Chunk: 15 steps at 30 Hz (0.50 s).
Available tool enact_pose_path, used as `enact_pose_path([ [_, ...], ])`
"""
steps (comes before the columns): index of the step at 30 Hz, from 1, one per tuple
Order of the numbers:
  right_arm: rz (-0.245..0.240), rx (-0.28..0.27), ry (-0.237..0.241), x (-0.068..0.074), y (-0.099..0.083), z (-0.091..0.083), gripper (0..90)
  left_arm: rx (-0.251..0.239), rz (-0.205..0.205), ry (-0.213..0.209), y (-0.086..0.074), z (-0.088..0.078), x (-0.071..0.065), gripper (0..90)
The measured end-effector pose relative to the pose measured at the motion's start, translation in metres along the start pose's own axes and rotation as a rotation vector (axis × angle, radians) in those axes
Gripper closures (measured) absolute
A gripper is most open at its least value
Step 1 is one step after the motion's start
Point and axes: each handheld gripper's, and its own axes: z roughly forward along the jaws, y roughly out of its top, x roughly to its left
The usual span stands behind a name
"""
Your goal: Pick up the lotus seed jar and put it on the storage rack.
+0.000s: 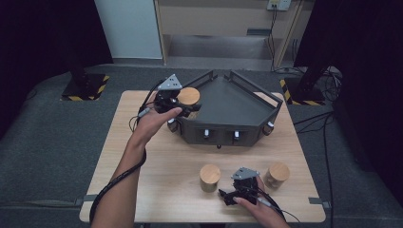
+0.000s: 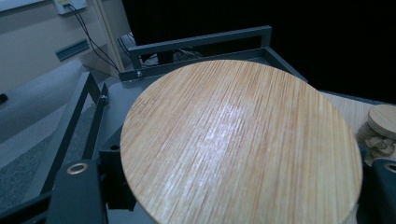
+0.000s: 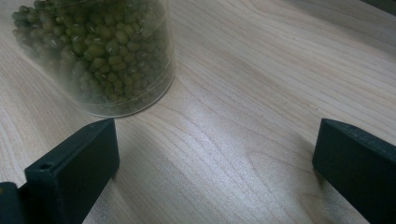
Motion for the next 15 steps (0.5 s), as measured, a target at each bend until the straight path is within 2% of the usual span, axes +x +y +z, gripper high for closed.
enact_pose_path([
  [9,0.002,0.001,0.0,0.0,0.0,0.0,0.6,-0.004,-0.018,0.008,-0.001,0.007,0.003,24.3],
  [15,0.003,0.0,0.001,0.0,0.0,0.0,0.7,0.014,-0.019,0.002,0.003,0.018,0.006,24.3],
])
